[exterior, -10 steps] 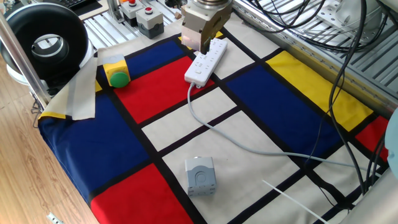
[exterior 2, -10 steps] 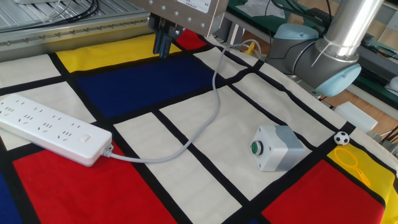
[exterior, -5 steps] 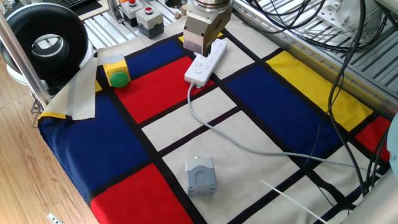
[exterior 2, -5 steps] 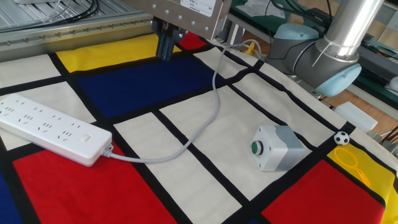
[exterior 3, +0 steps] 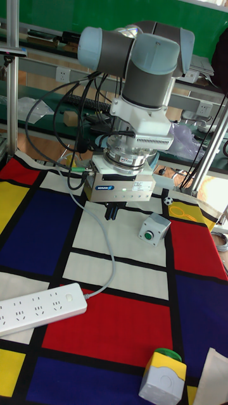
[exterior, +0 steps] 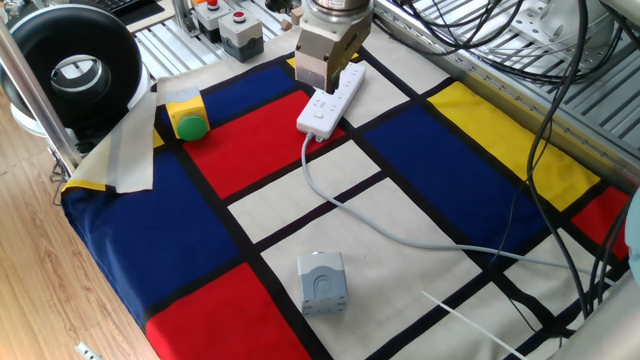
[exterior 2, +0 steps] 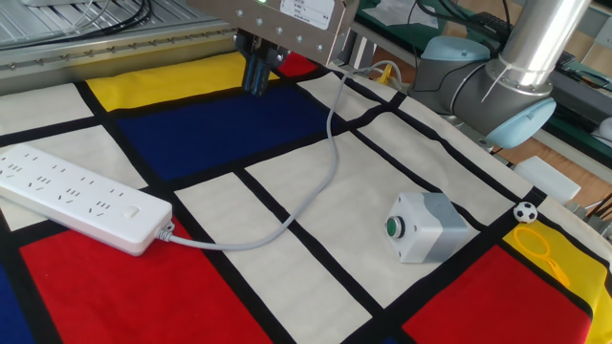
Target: Turn on the power strip by pressing the button
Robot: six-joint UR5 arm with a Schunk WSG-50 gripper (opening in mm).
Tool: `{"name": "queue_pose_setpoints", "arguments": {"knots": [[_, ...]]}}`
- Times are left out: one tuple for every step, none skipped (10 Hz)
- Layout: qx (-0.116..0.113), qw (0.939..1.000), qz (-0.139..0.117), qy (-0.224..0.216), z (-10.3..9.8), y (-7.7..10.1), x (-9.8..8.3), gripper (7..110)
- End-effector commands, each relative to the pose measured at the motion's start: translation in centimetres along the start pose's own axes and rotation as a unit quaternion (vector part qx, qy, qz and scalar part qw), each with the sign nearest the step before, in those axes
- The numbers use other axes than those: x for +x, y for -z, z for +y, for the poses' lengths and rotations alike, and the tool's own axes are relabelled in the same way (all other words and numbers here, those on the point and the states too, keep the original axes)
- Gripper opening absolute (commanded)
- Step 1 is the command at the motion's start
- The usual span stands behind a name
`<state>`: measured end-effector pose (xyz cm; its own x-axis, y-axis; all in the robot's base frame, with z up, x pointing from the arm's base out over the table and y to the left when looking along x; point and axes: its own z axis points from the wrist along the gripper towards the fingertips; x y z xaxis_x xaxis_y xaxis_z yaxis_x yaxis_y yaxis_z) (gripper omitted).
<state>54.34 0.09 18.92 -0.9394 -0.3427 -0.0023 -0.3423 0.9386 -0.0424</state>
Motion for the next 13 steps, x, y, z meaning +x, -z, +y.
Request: {"name": "queue_pose_setpoints", "arguments": {"knots": [[0.001, 0.9997, 0.022, -0.012, 0.1, 0.0, 1.2, 7], [-0.006, 0.9993, 0.033, -0.017, 0.4, 0.1, 1.7, 7], [-0.015, 0.9987, 0.043, -0.022, 0.9, 0.1, 2.2, 7], [-0.025, 0.9986, 0.041, -0.021, 1.4, 0.1, 2.1, 7], [-0.024, 0.9994, 0.025, -0.006, 1.3, 0.1, 1.3, 7], [0.006, 0.9997, 0.010, 0.020, -0.2, 0.0, 0.5, 7], [0.026, 0.9993, 0.001, 0.028, -1.2, 0.1, 0.0, 7], [0.024, 0.9994, -0.003, 0.024, -1.1, 0.0, -0.1, 7], [0.008, 0.9995, -0.010, 0.028, -0.3, 0.0, -0.5, 7], [-0.012, 0.9991, -0.015, 0.039, 0.7, 0.0, -0.7, 7], [-0.014, 0.9985, -0.010, 0.052, 0.8, 0.0, -0.4, 7], [-0.012, 0.9985, -0.006, 0.053, 0.7, 0.0, -0.2, 7], [-0.019, 0.9993, -0.002, 0.033, 1.0, 0.0, 0.0, 7]]}}
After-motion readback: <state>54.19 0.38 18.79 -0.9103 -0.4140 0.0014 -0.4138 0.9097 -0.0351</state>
